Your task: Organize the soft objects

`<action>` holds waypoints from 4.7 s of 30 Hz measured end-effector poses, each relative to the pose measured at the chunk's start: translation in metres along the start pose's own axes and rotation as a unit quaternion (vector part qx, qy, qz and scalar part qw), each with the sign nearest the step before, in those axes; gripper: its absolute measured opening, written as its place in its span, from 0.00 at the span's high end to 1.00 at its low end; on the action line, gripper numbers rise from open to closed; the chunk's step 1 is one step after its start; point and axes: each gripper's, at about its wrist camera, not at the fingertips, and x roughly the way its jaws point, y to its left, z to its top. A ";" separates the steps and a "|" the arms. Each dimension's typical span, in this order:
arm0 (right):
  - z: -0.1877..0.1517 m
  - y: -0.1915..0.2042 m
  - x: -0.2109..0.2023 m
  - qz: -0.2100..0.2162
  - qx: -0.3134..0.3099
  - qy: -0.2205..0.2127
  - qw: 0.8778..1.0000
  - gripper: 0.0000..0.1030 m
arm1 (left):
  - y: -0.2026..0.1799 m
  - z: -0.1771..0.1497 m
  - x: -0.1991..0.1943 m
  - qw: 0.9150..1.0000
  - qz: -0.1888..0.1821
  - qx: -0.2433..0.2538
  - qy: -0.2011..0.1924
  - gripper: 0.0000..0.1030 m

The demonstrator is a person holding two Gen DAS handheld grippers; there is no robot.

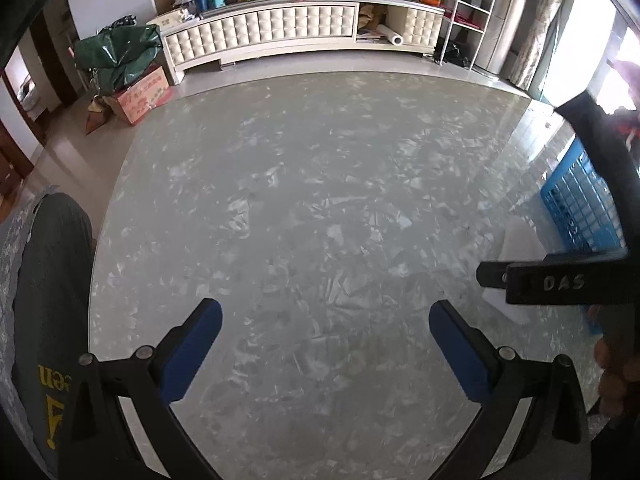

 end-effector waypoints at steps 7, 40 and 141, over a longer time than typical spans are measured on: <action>0.022 -0.019 0.023 -0.010 0.016 0.005 1.000 0.27 | -0.004 0.010 0.003 1.000 -0.012 -0.006 -0.005 0.00; -0.041 -0.055 -0.077 0.028 -0.076 -0.130 0.988 0.84 | -0.058 0.021 -0.050 0.997 -0.034 0.038 -0.057 0.00; -0.201 -0.159 -0.224 0.042 -0.096 -0.450 0.887 0.00 | -0.179 -0.012 -0.226 0.958 -0.086 0.049 -0.268 0.00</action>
